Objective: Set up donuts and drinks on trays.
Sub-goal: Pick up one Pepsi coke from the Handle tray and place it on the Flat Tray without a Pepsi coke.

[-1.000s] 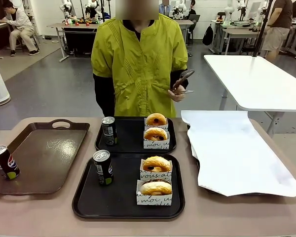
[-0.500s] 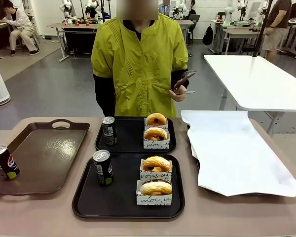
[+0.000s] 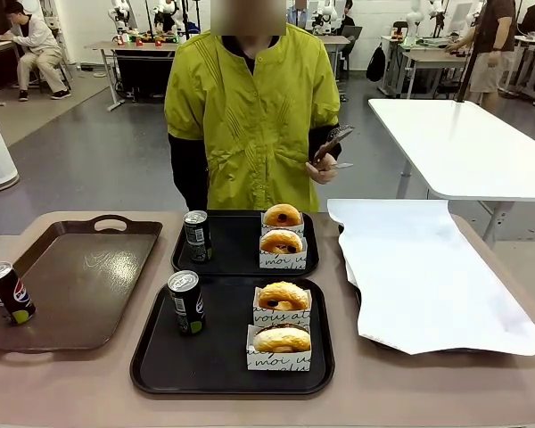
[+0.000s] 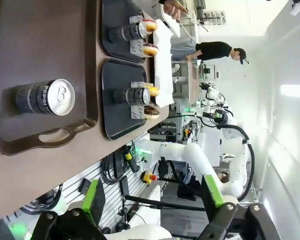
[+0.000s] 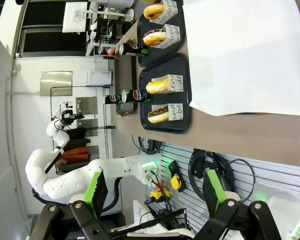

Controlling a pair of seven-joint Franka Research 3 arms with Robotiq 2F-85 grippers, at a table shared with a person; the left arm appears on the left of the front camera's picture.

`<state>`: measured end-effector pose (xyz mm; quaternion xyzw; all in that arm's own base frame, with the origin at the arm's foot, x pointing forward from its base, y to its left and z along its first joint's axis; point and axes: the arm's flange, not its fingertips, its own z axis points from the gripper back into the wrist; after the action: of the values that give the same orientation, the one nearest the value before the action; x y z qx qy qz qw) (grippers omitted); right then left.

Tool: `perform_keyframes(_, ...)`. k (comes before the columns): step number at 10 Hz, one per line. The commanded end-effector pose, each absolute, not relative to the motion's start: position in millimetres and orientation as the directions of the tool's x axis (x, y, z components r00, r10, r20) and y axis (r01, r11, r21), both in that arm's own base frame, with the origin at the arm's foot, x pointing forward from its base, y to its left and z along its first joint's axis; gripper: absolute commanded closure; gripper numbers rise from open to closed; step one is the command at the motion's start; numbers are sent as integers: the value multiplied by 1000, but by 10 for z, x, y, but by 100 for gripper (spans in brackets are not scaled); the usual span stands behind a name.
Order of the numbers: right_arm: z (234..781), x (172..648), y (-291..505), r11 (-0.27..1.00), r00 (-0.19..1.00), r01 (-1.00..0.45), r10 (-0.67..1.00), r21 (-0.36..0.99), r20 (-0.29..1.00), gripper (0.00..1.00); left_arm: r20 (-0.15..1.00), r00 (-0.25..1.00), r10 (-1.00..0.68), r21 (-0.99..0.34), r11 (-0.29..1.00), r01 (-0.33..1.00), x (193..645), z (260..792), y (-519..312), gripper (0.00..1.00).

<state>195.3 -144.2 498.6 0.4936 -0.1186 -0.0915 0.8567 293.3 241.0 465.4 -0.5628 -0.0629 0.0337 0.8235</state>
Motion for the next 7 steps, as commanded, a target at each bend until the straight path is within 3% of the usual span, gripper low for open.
perform_keyframes(1,4987,1964,-1438,485,955,19,-268,874,128,0,76,987,142,-927,375,17,3038,4761,2406,0)
perform_keyframes(7,4987,1964,-1438,485,955,19,-268,874,128,0,66,990,126,-931,364,15,2933,4654,2410,0)
